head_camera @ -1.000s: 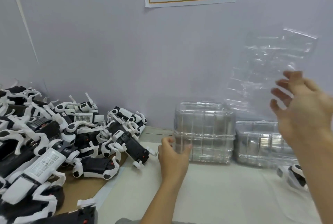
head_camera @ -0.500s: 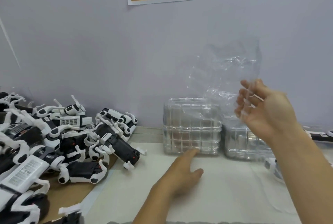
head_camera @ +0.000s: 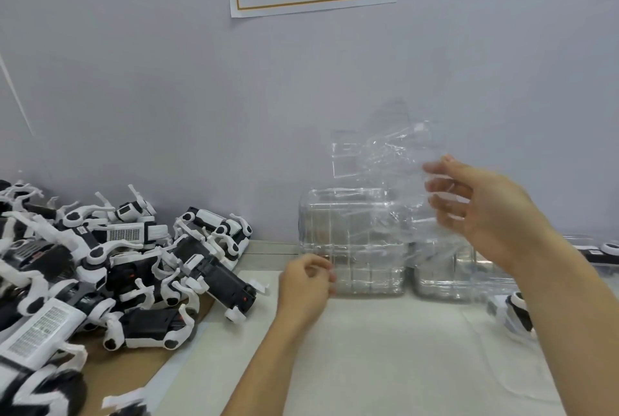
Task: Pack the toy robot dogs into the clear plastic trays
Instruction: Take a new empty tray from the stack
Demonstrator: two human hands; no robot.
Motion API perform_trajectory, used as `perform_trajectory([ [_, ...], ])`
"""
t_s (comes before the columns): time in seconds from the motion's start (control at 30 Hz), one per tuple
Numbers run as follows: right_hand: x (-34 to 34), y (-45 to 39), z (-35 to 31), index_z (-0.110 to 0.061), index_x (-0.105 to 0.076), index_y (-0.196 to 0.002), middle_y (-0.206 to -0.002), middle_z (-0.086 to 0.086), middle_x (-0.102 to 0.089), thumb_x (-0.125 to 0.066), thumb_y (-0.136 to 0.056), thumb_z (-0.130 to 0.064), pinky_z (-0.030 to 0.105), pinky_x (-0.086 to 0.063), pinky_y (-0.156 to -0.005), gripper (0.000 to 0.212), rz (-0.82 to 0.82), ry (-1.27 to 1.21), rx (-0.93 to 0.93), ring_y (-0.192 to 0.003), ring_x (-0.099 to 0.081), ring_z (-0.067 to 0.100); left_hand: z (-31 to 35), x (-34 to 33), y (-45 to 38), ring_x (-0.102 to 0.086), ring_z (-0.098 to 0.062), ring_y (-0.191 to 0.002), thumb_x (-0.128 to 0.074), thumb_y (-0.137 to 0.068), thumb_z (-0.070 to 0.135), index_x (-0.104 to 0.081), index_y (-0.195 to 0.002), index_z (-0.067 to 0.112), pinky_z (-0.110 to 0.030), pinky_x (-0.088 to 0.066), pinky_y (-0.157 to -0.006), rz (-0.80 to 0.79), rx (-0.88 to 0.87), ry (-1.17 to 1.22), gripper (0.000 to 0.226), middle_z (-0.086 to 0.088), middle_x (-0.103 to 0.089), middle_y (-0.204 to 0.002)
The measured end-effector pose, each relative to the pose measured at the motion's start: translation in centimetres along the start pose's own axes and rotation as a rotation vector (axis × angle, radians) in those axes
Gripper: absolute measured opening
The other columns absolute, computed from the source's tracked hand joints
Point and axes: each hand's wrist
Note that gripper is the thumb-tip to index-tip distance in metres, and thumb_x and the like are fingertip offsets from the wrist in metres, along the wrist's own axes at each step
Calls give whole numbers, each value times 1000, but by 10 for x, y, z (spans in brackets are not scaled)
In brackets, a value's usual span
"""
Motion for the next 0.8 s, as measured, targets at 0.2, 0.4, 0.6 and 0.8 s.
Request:
perform_trajectory([
  [0.2,10,14,-21,-21,-79,-92,-84,4,-70,-66,-72,-48,32,-47,-73,36,-198,338,146,-71,-65,16,52,39,0,-70,-22,-68,-44,-100,4,-64,-95,8,-31,-56,-59,99,29,467,21,-14,-72,-90],
  [0.4,-5,24,-24,-33,-76,-88,-81,-9,-75,-74,-76,-52,29,-54,-79,23,-438,927,118,-76,-70,8,79,70,10,-66,-33,-104,-46,-99,51,-66,-115,23,-44,-60,-61,-77,178,472,38,-9,-68,-116],
  [0.6,-39,27,-4,-45,-74,-84,-75,-28,-63,-84,-72,-46,27,-54,-78,16,-609,1119,65,-74,-62,-2,78,63,19,-68,-23,-85,-66,-85,57,-67,-112,30,-37,-56,-71,-332,346,124,39,-1,-70,-106],
  [0.8,-50,30,3,-46,-74,-87,-84,-21,-69,-84,-74,-42,19,-52,-74,16,-718,1158,-6,-75,-65,-6,64,58,11,-59,-15,-86,-59,-93,3,-67,-114,21,-33,-52,-72,-295,203,-65,28,-3,-68,-117],
])
Point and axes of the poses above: each hand's wrist, its own y-axis away from the middle knuckle, its own x-axis out of the back of the hand, z = x × y
